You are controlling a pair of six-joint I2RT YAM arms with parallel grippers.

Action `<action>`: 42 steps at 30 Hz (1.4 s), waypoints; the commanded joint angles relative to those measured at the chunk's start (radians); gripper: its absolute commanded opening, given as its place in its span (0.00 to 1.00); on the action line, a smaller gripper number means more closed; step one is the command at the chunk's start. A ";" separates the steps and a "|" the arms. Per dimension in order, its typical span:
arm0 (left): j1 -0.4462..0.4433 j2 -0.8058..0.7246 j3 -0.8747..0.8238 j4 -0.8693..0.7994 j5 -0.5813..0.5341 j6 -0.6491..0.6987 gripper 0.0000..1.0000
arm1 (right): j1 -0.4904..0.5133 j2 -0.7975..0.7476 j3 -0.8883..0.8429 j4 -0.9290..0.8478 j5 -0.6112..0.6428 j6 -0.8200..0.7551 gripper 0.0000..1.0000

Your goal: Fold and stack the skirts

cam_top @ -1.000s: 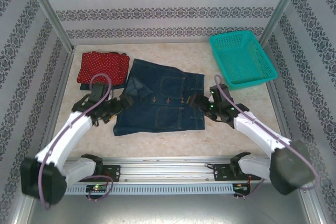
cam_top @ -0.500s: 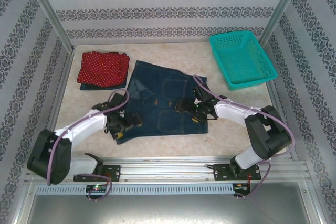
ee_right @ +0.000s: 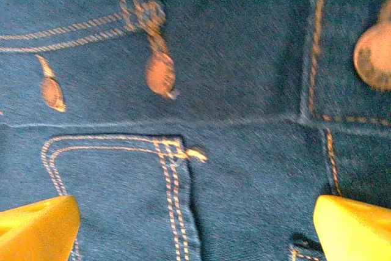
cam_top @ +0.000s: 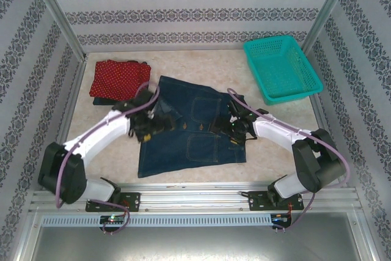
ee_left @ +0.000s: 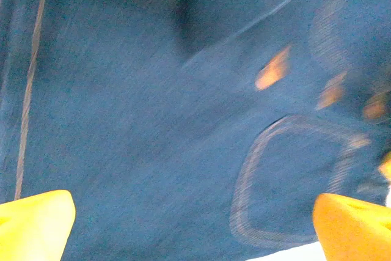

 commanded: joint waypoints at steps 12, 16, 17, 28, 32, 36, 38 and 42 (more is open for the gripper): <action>-0.115 0.453 0.251 0.226 0.174 0.025 1.00 | 0.021 0.062 -0.008 0.090 0.013 0.064 0.98; -0.117 0.495 0.236 0.272 0.064 0.018 1.00 | 0.024 0.075 -0.028 0.102 0.009 0.078 0.98; -0.118 0.498 0.230 0.287 0.007 0.023 1.00 | 0.023 0.076 -0.036 0.109 0.008 0.084 0.98; -0.053 0.362 -0.003 0.403 -0.323 -0.045 1.00 | -0.024 0.053 -0.165 0.142 0.010 0.171 0.98; 0.010 0.248 -0.144 0.509 -0.281 -0.084 1.00 | -0.034 0.041 -0.195 0.160 0.005 0.192 0.98; 0.067 0.140 -0.209 0.478 -0.273 -0.102 1.00 | -0.029 0.014 -0.178 0.150 0.015 0.174 0.98; 0.071 0.089 -0.206 0.479 -0.218 -0.073 1.00 | -0.020 -0.025 -0.140 0.119 0.036 0.150 0.98; 0.070 0.076 -0.150 0.503 -0.085 -0.051 1.00 | -0.016 -0.096 -0.039 0.097 0.075 0.088 0.98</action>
